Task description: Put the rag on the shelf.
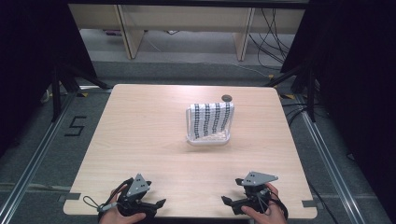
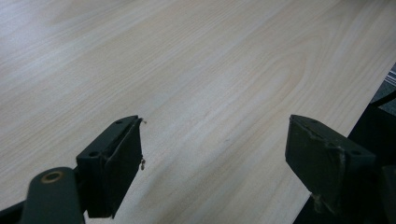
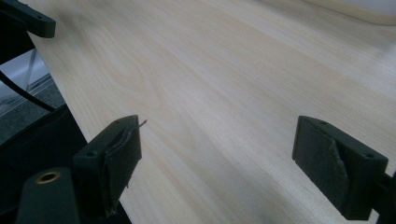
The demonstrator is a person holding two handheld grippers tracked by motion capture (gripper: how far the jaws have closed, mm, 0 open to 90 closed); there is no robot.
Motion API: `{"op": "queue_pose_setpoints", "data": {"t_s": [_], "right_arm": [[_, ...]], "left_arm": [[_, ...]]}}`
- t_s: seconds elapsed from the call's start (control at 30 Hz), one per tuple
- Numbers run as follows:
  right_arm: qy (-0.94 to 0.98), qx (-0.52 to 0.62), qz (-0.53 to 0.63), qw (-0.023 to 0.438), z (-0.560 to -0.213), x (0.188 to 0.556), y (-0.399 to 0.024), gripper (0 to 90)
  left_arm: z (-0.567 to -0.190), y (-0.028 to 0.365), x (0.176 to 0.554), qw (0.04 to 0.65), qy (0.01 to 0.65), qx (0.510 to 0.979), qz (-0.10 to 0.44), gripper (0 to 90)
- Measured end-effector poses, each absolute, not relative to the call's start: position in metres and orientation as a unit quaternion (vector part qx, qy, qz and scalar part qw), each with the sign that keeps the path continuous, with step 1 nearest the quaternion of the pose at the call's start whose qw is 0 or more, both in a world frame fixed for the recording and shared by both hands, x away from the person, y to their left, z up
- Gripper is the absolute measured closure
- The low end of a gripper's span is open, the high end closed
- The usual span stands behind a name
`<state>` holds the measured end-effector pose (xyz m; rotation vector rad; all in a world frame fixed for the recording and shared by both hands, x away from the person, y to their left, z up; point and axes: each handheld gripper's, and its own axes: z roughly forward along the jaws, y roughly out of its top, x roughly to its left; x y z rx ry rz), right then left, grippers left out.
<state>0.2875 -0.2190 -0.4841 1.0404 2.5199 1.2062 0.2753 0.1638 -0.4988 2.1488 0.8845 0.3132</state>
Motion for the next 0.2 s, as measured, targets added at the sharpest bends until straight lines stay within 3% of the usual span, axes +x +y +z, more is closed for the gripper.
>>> {"op": "queue_pose_setpoints", "data": {"t_s": [0.17, 0.2], "right_arm": [[0.843, 0.347, 0.406, 0.064, -0.4854, 0.2901, -0.2208, 16.6], [0.840, 0.354, 0.403, 0.083, -0.4845, 0.2895, -0.2221, 16.7]], "left_arm": [[-0.4995, 0.1653, 0.2767, 0.382, 0.348, 0.846, 0.128, 18.2], [-0.4995, 0.1657, 0.2771, 0.383, 0.348, 0.846, 0.129, 18.2]]}}
